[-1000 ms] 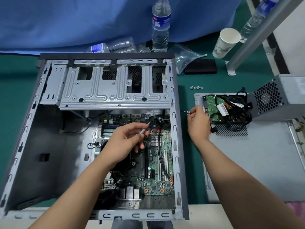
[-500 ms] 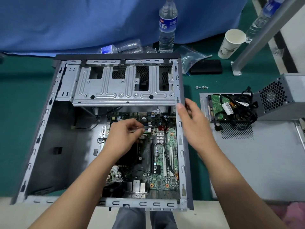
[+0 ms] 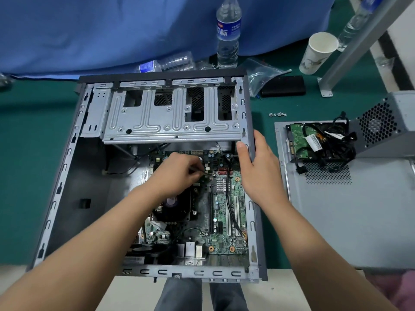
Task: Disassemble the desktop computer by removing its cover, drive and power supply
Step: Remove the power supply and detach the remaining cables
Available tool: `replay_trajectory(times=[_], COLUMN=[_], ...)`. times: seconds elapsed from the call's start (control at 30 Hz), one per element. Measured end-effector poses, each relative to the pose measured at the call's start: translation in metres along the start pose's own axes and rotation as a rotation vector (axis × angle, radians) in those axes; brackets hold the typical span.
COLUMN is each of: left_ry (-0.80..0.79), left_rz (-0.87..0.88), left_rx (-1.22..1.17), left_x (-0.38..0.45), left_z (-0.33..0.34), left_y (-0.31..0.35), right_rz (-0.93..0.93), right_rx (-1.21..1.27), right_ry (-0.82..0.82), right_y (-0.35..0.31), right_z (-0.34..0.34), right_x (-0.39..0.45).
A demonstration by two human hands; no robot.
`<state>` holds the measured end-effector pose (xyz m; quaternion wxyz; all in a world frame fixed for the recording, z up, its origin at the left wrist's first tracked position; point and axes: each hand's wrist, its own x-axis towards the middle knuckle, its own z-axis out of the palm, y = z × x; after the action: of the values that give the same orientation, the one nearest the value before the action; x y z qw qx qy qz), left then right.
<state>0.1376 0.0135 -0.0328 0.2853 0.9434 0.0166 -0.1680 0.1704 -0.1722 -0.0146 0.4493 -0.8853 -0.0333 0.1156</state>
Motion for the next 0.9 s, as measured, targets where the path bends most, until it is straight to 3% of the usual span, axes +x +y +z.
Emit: replay_trajectory(times=[0.43, 0.9], left_ry=[-0.100, -0.009], left_rz=[0.025, 0.063], left_rx=[0.302, 0.176], left_x=[0.009, 0.003], left_z=[0.014, 0.017], left_y=[0.013, 0.011], right_rz=[0.002, 0.000], right_rx=[-0.006, -0.014], right_ry=[0.008, 0.026], right_y=[-0.001, -0.001], right_z=[0.000, 0.001], right_x=[-0.001, 0.000])
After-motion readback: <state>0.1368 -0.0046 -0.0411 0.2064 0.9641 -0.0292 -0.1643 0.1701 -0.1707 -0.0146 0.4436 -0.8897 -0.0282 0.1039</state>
